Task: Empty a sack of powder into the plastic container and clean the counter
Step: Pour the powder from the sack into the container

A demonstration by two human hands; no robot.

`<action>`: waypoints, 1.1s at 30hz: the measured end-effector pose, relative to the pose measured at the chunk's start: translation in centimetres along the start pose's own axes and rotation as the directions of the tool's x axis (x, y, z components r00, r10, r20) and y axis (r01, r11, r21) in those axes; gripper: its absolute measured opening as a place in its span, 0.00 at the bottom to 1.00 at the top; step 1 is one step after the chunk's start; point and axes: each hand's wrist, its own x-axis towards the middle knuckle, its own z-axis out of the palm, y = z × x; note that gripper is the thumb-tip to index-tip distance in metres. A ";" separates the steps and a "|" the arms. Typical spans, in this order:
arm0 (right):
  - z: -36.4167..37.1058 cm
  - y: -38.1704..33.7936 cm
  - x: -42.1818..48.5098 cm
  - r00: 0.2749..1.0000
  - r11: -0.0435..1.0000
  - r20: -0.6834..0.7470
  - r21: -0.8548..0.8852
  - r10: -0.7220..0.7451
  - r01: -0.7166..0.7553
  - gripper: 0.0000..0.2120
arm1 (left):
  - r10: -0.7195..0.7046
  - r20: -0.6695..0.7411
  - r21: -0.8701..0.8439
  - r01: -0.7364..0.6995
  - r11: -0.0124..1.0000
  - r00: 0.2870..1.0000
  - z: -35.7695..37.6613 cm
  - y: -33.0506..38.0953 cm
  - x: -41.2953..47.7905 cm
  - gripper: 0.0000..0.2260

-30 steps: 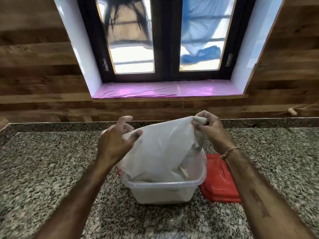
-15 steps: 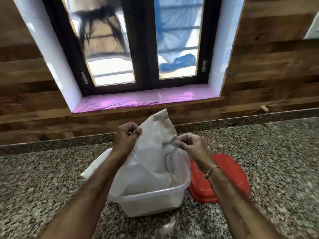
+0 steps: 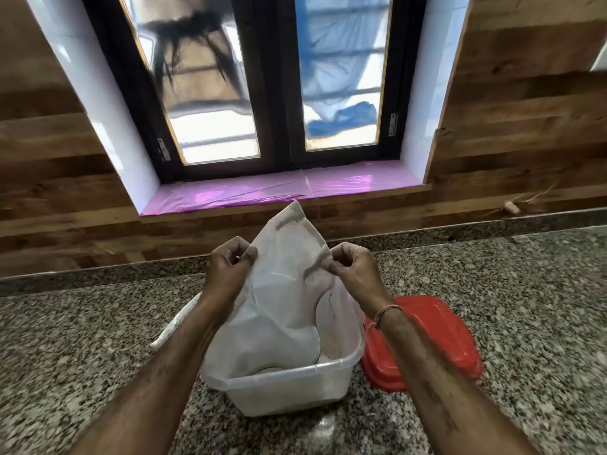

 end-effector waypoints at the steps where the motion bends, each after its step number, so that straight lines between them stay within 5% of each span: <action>1: 0.2 0.1 -0.1 1.000 1.000 -0.020 -0.019 -0.009 0.009 0.06 | 0.002 -0.027 0.021 -0.001 1.000 1.000 0.0 0.0 -0.1 0.12; 4: 0.3 0.3 -1.0 0.999 0.992 -0.001 -0.118 -0.041 0.040 0.13 | 0.027 -0.109 0.140 -0.012 0.990 0.994 -0.6 -0.5 0.4 0.12; 11: -1.3 -0.1 -2.0 0.983 0.939 0.169 0.322 0.070 -0.122 0.08 | 0.096 -0.062 0.268 -0.076 0.960 0.993 -0.6 0.3 0.4 0.11; 19: 1.1 -2.3 0.1 0.998 0.992 0.017 -0.106 -0.066 0.067 0.12 | 0.152 -0.074 0.401 -0.110 0.909 0.986 1.5 0.6 -0.4 0.11; 23: 1.8 -2.3 -0.9 0.976 0.956 0.218 0.282 0.024 -0.086 0.10 | 0.171 -0.083 0.448 -0.116 0.886 0.982 1.2 1.0 -0.9 0.13; 26: 1.1 -2.6 -0.3 0.970 0.915 0.237 0.380 0.046 -0.136 0.14 | 0.211 -0.061 0.527 -0.148 0.837 0.976 1.1 1.7 -0.9 0.14; 33: -0.3 -4.3 2.4 0.986 0.995 0.136 0.054 -0.093 0.086 0.13 | 0.375 0.098 0.703 -0.331 0.630 0.922 2.1 3.4 -1.7 0.15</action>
